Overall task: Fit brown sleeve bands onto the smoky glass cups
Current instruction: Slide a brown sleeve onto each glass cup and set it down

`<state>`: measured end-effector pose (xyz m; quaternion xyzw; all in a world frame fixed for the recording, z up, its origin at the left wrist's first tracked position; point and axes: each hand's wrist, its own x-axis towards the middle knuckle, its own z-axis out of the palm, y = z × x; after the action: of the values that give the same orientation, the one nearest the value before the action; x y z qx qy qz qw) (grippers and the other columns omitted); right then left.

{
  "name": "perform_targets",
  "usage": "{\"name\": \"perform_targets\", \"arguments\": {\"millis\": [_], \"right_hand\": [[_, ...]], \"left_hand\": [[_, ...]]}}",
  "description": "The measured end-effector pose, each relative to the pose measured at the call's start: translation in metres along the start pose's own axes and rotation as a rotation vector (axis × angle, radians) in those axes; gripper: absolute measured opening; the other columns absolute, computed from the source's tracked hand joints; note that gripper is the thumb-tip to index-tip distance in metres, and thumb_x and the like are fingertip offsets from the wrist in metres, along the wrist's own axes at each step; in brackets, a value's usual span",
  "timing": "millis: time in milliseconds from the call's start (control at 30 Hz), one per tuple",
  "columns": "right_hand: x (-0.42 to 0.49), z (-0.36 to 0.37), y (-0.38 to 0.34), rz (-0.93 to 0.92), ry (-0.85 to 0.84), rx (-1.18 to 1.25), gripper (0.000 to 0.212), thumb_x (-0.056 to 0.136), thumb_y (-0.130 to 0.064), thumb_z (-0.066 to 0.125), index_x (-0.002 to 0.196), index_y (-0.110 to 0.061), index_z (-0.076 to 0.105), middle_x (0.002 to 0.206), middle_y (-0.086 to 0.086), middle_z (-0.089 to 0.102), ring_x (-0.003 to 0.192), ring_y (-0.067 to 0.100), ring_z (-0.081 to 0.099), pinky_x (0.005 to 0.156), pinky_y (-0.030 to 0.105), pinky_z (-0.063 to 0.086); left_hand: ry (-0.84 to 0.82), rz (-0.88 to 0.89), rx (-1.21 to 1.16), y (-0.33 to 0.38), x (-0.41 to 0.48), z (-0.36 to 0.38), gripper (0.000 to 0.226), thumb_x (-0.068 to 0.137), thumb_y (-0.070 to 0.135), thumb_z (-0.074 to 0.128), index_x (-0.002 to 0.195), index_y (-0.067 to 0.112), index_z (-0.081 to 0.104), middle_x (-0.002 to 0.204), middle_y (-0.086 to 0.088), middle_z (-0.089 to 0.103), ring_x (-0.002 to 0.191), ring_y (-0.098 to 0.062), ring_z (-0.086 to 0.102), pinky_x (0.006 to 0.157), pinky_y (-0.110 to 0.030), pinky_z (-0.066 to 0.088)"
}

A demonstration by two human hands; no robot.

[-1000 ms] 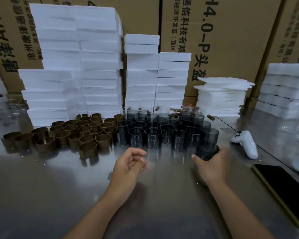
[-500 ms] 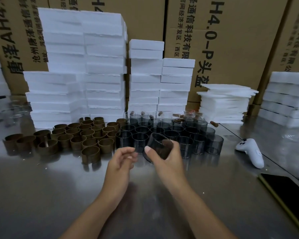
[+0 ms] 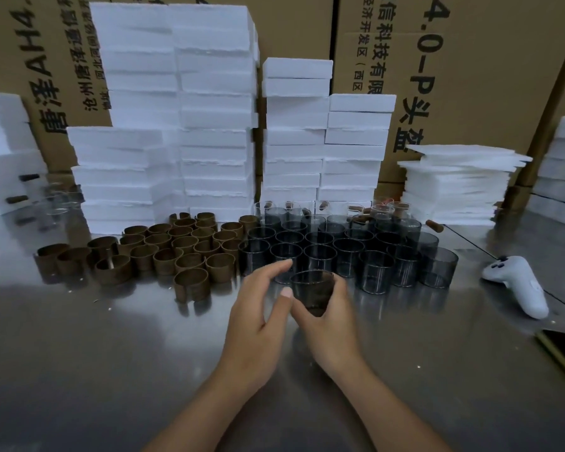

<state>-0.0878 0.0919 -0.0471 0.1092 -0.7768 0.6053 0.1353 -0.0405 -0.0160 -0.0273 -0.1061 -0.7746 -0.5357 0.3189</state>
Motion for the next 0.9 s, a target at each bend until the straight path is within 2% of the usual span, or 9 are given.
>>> {"name": "perform_targets", "arguments": {"millis": [100,200,267,433,600,667,800,900], "right_hand": [[0.001,-0.001,0.003,-0.035,0.026,-0.033,0.051,0.075,-0.034,0.073,0.118,-0.027,0.046,0.107,-0.009,0.057,0.093,0.004,0.057,0.07,0.016,0.042],[0.0,0.0,0.002,-0.073,0.013,-0.05,0.055,0.077,-0.036,0.074,0.122,-0.025,0.044,0.108,-0.012,0.055,0.095,0.004,0.056,0.071,0.016,0.042],[0.0,0.0,0.001,-0.083,0.013,-0.027,0.058,0.078,-0.036,0.075,0.125,-0.024,0.043,0.109,-0.011,0.055,0.098,0.006,0.056,0.074,0.018,0.044],[-0.002,-0.002,-0.004,-0.089,0.008,0.053,0.056,0.075,-0.033,0.077,0.117,-0.036,0.041,0.109,-0.014,0.058,0.096,-0.002,0.059,0.072,0.008,0.045],[-0.005,-0.001,-0.007,-0.095,-0.012,0.095,0.061,0.075,-0.035,0.077,0.125,-0.028,0.043,0.115,-0.011,0.059,0.104,0.003,0.059,0.088,0.024,0.049],[-0.005,-0.001,-0.008,-0.098,-0.021,0.089,0.061,0.076,-0.034,0.077,0.125,-0.028,0.042,0.116,-0.011,0.059,0.106,0.004,0.058,0.091,0.025,0.049],[-0.006,-0.002,-0.01,-0.109,-0.059,0.088,0.054,0.075,-0.038,0.077,0.114,-0.041,0.041,0.11,-0.014,0.06,0.101,-0.002,0.059,0.083,0.015,0.048],[-0.009,-0.001,-0.011,-0.128,-0.09,0.081,0.052,0.072,-0.041,0.077,0.111,-0.041,0.043,0.103,-0.016,0.061,0.095,-0.005,0.06,0.077,0.009,0.045]], "left_hand": [[-0.096,0.016,0.061,0.0,-0.002,0.001,0.035,0.089,0.031,0.043,0.123,0.039,0.052,0.127,0.018,0.051,0.126,0.008,0.039,0.101,-0.005,0.028],[-0.169,0.008,0.11,-0.001,-0.003,0.001,0.034,0.089,0.035,0.041,0.119,0.048,0.048,0.128,0.017,0.048,0.126,0.01,0.035,0.098,0.0,0.024],[-0.162,0.015,0.109,-0.002,-0.003,0.001,0.032,0.09,0.032,0.041,0.117,0.048,0.05,0.126,0.017,0.05,0.124,0.011,0.037,0.097,0.0,0.023],[-0.135,0.004,0.112,-0.006,-0.001,-0.001,0.034,0.091,0.035,0.039,0.122,0.047,0.049,0.13,0.017,0.048,0.128,0.01,0.034,0.099,0.0,0.022],[-0.122,-0.035,0.072,-0.008,0.001,-0.003,0.035,0.092,0.041,0.034,0.124,0.049,0.046,0.133,0.02,0.046,0.128,0.011,0.034,0.103,-0.004,0.026],[-0.122,-0.041,0.057,-0.007,0.002,-0.004,0.034,0.092,0.043,0.032,0.122,0.051,0.046,0.131,0.023,0.046,0.128,0.011,0.035,0.104,-0.005,0.026],[-0.117,-0.051,0.045,-0.006,0.003,-0.004,0.033,0.092,0.044,0.031,0.121,0.052,0.045,0.128,0.026,0.047,0.125,0.012,0.038,0.1,-0.002,0.026],[-0.12,-0.054,0.035,-0.006,0.003,-0.004,0.033,0.092,0.045,0.031,0.123,0.05,0.044,0.127,0.027,0.047,0.124,0.011,0.039,0.1,-0.002,0.027]]}}
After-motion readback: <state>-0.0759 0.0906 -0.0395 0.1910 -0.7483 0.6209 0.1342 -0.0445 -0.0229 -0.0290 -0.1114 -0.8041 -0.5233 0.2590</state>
